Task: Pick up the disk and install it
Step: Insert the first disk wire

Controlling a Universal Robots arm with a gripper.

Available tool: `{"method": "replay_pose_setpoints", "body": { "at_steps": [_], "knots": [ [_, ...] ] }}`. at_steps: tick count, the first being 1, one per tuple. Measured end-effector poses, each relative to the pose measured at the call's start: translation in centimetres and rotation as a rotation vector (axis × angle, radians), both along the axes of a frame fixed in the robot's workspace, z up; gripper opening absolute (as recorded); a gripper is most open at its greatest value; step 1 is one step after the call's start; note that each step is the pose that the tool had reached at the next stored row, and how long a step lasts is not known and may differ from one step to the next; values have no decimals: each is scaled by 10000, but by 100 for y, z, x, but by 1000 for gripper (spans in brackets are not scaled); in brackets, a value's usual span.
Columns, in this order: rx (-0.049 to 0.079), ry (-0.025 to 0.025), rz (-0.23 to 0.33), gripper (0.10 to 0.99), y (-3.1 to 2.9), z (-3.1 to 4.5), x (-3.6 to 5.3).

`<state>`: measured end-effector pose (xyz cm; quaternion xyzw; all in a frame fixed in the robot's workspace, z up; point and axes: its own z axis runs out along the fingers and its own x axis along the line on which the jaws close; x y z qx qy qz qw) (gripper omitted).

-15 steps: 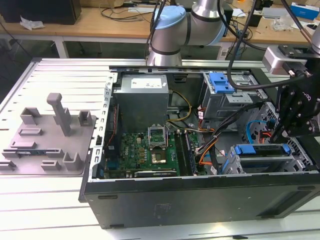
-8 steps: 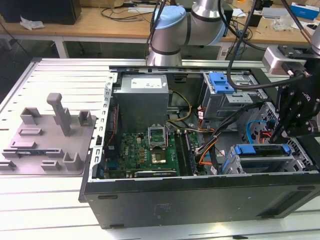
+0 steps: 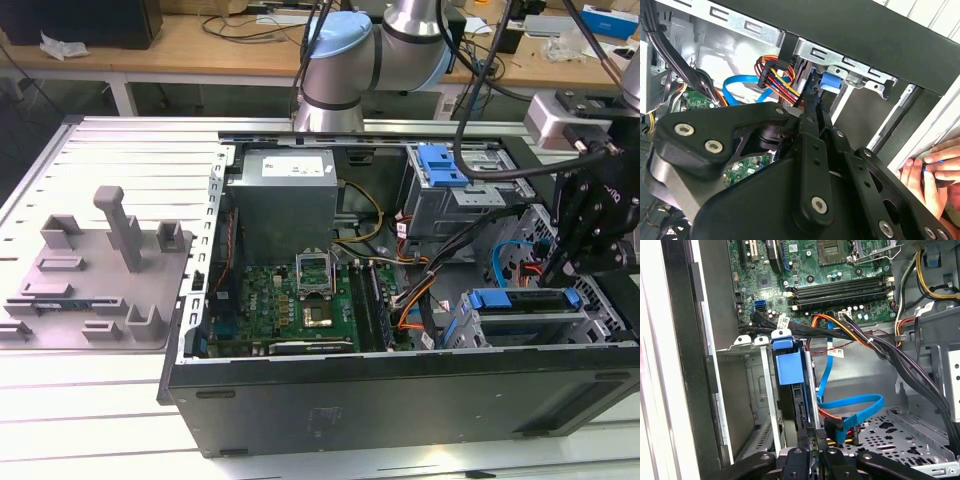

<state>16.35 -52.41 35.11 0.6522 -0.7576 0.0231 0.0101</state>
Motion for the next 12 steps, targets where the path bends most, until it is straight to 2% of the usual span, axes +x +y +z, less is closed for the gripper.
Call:
{"method": "replay_pose_setpoints", "body": {
  "at_steps": [12],
  "knots": [
    [-1,0,0,169,-13,-6,-9]
  ]
}}
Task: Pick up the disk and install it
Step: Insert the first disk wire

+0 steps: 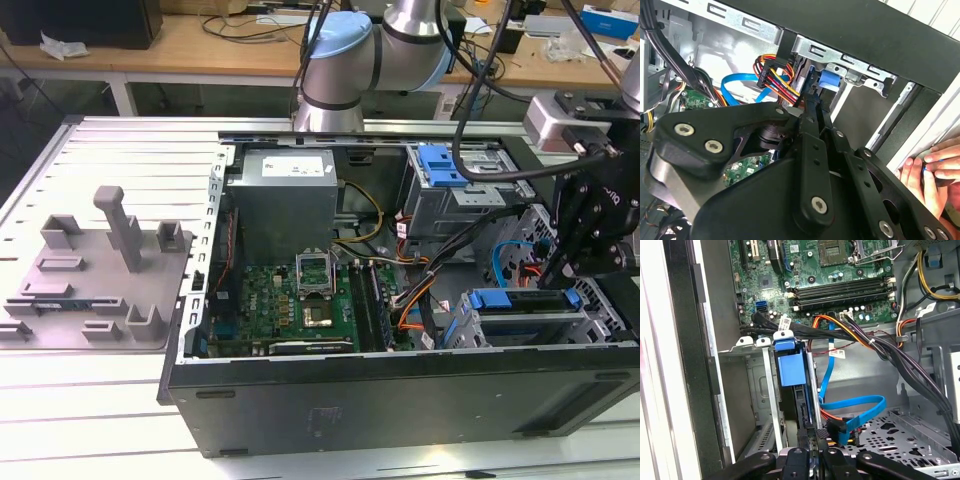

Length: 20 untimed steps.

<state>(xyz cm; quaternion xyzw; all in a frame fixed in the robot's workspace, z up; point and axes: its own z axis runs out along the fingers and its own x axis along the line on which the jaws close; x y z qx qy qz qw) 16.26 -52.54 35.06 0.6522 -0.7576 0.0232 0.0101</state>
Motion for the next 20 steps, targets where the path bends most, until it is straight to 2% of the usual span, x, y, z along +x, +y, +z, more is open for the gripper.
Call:
{"method": "replay_pose_setpoints", "body": {
  "at_steps": [20],
  "knots": [
    [1,0,6,169,-9,-60,1]
  ]
}}
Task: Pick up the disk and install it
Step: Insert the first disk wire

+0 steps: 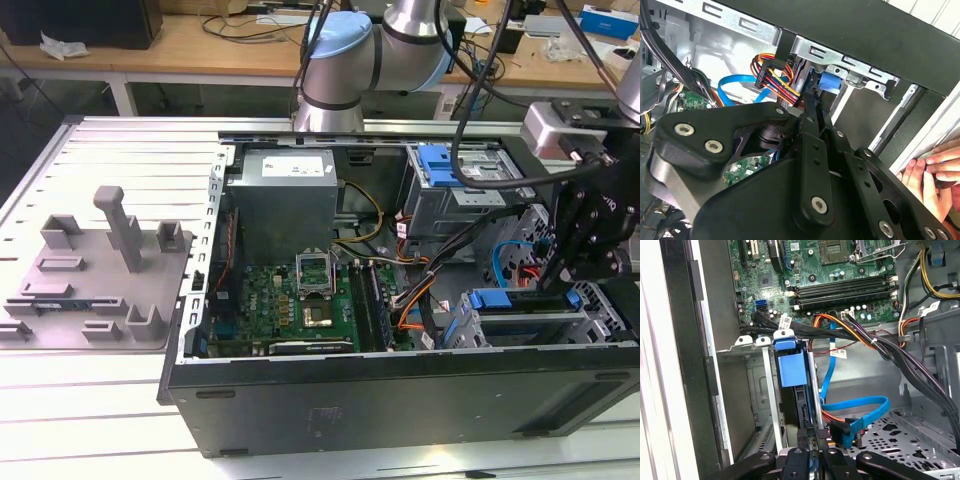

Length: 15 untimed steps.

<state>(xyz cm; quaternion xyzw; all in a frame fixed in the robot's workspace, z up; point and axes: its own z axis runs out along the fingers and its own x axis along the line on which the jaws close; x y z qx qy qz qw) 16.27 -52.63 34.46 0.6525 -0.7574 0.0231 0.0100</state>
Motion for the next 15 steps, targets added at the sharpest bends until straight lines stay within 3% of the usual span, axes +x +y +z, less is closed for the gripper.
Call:
{"method": "replay_pose_setpoints", "body": {
  "at_steps": [15],
  "knots": [
    [-5,-1,307,169,0,-70,1]
  ]
}}
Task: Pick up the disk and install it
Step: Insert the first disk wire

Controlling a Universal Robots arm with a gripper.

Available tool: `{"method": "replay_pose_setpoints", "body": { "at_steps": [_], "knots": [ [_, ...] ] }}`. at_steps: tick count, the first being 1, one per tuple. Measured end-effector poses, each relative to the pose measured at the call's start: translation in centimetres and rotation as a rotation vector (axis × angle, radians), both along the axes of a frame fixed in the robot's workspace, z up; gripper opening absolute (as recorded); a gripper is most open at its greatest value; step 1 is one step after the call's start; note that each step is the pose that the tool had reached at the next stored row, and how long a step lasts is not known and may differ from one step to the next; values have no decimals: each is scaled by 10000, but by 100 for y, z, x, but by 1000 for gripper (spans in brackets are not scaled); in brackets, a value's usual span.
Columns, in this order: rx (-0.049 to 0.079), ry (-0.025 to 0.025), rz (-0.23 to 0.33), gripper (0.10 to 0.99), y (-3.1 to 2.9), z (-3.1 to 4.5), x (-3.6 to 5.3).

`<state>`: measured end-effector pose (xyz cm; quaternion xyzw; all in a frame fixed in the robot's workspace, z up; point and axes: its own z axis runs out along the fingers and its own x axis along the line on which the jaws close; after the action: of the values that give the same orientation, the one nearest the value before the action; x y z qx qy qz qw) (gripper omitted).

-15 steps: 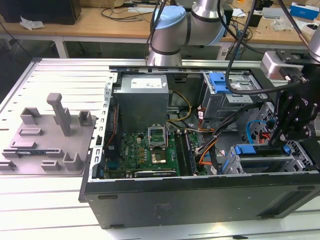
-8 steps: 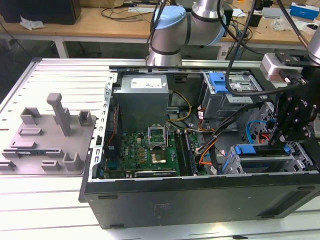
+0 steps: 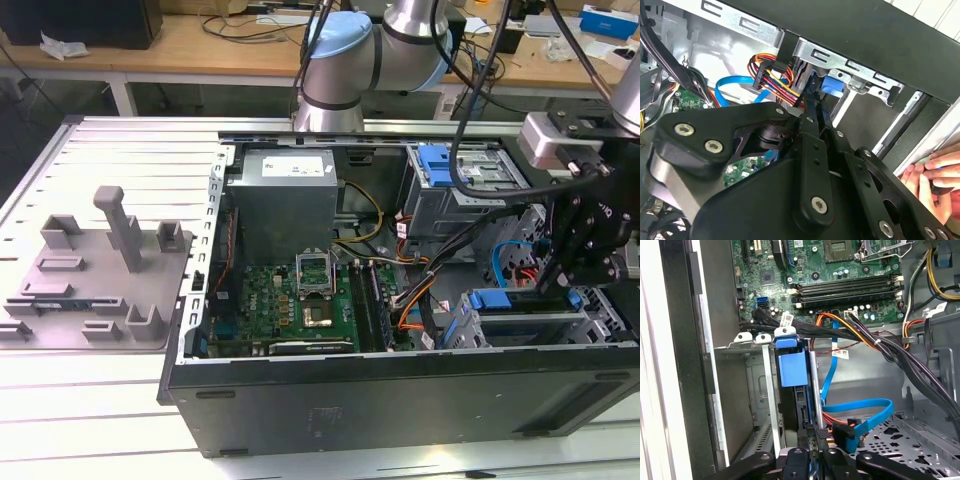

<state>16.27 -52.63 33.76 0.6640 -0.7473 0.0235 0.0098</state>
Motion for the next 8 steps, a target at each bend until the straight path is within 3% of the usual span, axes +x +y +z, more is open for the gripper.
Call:
{"method": "replay_pose_setpoints", "body": {
  "at_steps": [5,7,8],
  "knots": [
    [27,4,135,180,-6,-24,-11],
    [18,2,146,302,-6,-17,-10],
    [22,2,150,302,-6,-17,-10]
  ]
}}
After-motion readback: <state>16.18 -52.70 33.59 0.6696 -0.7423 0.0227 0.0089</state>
